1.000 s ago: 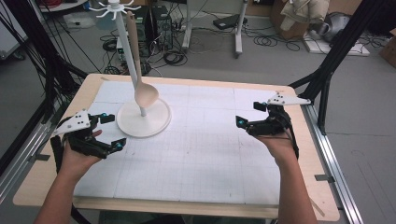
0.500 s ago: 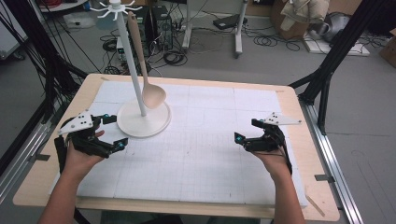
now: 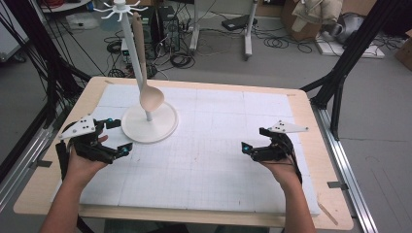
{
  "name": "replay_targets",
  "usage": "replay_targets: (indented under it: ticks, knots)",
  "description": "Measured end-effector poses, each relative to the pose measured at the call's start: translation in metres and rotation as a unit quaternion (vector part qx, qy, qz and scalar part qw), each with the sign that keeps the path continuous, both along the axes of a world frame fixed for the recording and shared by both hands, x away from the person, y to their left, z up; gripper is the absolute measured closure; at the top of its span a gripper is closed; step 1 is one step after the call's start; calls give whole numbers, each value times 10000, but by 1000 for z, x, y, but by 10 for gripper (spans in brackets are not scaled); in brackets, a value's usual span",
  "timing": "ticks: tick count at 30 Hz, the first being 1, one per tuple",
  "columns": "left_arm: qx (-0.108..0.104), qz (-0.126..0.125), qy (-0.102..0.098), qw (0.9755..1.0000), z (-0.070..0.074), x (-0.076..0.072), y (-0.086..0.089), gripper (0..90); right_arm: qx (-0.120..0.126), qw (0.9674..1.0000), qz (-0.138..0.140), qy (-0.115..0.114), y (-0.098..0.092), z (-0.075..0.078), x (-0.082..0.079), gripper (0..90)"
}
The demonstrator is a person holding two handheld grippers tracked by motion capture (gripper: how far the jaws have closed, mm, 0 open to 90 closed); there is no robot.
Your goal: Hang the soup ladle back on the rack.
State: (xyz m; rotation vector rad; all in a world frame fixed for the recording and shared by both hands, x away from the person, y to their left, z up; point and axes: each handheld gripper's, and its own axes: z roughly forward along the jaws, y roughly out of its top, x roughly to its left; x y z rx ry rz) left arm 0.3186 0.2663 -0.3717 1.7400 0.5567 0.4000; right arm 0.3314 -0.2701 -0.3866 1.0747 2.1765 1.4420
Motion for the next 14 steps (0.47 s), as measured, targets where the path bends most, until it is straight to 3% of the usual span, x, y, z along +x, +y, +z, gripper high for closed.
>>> replay_targets:
  ticks: [10, 14]
  knots:
    - [21, 3, 4, 10000, -1, 1, -2, 17, 5, 10000, 6, 33, 0, 0, 1, 16]
    - [120, -33, 48, 9999, -2, 0, -3, 17, -4, 10000, 21, 46, -1, 2, 2, 16]
